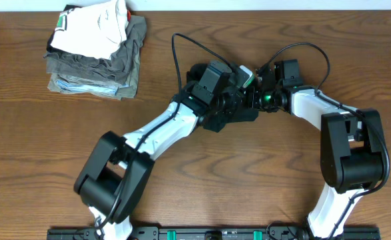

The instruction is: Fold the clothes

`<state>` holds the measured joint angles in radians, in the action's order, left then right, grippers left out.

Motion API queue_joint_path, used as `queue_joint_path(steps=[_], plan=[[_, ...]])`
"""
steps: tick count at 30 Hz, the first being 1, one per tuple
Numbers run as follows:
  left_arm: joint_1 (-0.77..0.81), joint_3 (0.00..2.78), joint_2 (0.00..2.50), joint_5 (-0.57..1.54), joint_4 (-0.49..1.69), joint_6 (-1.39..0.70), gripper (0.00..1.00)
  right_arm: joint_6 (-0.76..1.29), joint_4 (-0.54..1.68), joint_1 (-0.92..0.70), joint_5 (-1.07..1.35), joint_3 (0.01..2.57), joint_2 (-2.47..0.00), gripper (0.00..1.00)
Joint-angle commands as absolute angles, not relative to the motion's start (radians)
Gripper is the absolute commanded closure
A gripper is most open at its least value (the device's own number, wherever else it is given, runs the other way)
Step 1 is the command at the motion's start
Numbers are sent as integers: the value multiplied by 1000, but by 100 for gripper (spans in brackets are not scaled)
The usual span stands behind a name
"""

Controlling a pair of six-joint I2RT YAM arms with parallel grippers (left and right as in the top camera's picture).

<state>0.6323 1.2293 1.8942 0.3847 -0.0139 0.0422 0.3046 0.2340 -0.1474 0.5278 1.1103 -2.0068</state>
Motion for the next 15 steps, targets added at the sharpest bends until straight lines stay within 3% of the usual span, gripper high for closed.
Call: queue_joint_path(steps=[1, 13, 15], plan=[[633, 1231, 1906, 371, -76, 55, 94, 322, 272, -150, 431, 1038, -2115, 99], [635, 1231, 1908, 372, -118, 51, 94, 337, 195, -18, 562, 1063, -2072, 99], [635, 1231, 1908, 373, -113, 51, 94, 336, 197, 7, 584, 1084, -2041, 95]])
